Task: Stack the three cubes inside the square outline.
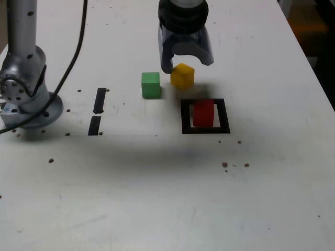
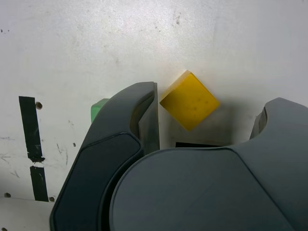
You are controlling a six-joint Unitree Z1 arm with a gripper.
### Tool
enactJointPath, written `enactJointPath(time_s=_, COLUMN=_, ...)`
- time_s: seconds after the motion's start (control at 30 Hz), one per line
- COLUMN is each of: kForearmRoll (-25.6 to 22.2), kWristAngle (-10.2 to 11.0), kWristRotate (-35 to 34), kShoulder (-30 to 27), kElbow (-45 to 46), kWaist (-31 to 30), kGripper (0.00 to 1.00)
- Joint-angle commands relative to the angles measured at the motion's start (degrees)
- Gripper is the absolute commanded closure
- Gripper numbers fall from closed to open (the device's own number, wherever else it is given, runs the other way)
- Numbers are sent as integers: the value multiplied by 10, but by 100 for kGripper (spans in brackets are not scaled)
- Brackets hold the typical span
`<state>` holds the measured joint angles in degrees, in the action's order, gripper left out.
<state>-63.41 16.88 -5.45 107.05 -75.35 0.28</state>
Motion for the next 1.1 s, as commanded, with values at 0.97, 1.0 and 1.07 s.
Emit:
enactJointPath(time_s=0.97, kForearmRoll=5, kWristAngle=-16, kWristRotate=6, kShoulder=45, kElbow=2, kWaist=32, kGripper=18)
enactJointPath(time_s=1.0, kForearmRoll=5, kWristAngle=-16, kWristRotate=6, kShoulder=47, kElbow=2, kWaist=33, kGripper=18)
enactJointPath(time_s=1.07, kForearmRoll=6, kWristAngle=-16, kWristRotate=6, kShoulder=50, kElbow=1, kWaist=35, kGripper=18)
